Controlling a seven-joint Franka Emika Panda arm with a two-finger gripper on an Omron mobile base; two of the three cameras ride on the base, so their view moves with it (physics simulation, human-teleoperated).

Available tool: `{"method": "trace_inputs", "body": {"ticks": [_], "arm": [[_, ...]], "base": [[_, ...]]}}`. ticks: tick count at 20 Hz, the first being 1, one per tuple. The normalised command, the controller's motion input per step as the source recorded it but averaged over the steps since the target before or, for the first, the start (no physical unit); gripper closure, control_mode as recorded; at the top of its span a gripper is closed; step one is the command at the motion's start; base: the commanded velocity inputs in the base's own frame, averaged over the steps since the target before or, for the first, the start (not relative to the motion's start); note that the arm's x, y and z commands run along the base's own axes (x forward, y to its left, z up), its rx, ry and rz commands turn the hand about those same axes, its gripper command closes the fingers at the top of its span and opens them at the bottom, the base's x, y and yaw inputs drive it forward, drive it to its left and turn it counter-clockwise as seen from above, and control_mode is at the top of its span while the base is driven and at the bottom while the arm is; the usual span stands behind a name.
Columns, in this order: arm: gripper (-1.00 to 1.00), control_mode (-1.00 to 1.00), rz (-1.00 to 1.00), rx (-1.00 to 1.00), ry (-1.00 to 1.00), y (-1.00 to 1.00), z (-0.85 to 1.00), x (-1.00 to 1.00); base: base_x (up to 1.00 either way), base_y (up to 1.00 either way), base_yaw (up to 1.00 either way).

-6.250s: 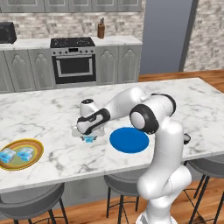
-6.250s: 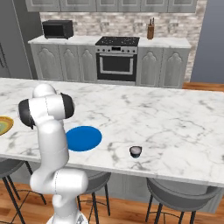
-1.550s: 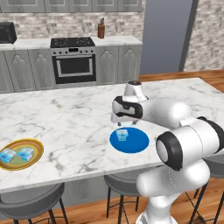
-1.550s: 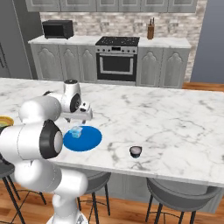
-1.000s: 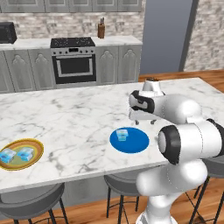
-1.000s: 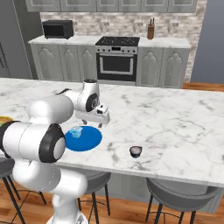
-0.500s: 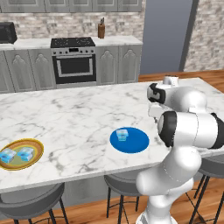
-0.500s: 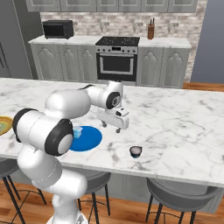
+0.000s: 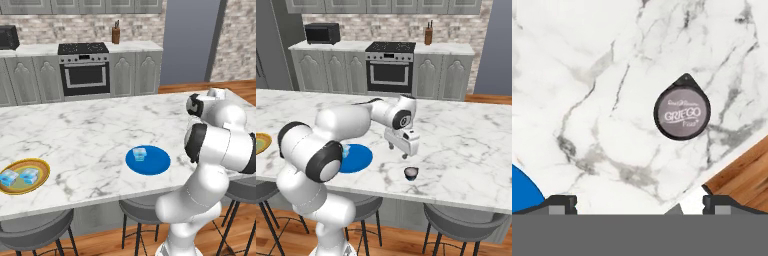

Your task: Place two yogurt containers on each plate.

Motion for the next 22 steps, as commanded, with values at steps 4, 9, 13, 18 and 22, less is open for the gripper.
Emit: {"method": "trace_inputs", "body": {"ticks": [4, 9, 13, 18, 22], "arm": [[-1.0, -1.0, -0.07, 0.0, 0.0, -0.33, -0.01, -0.1], [-1.0, -1.0, -0.06, 0.0, 0.0, -0.32, -0.07, -0.03], [-1.0, -1.0, -0.02, 0.0, 0.06, -0.24, -0.18, 0.0], [-1.0, -1.0, 0.0, 0.0, 0.07, -0.16, -0.25, 0.0], [-1.0, -1.0, 0.0, 0.0, 0.01, -0.12, -0.25, 0.0]], "base": [[0.0, 0.0, 0.0], [0.0, 0.0, 0.0], [0.0, 0.0, 0.0], [0.0, 0.0, 0.0], [0.0, 0.0, 0.0]]}}
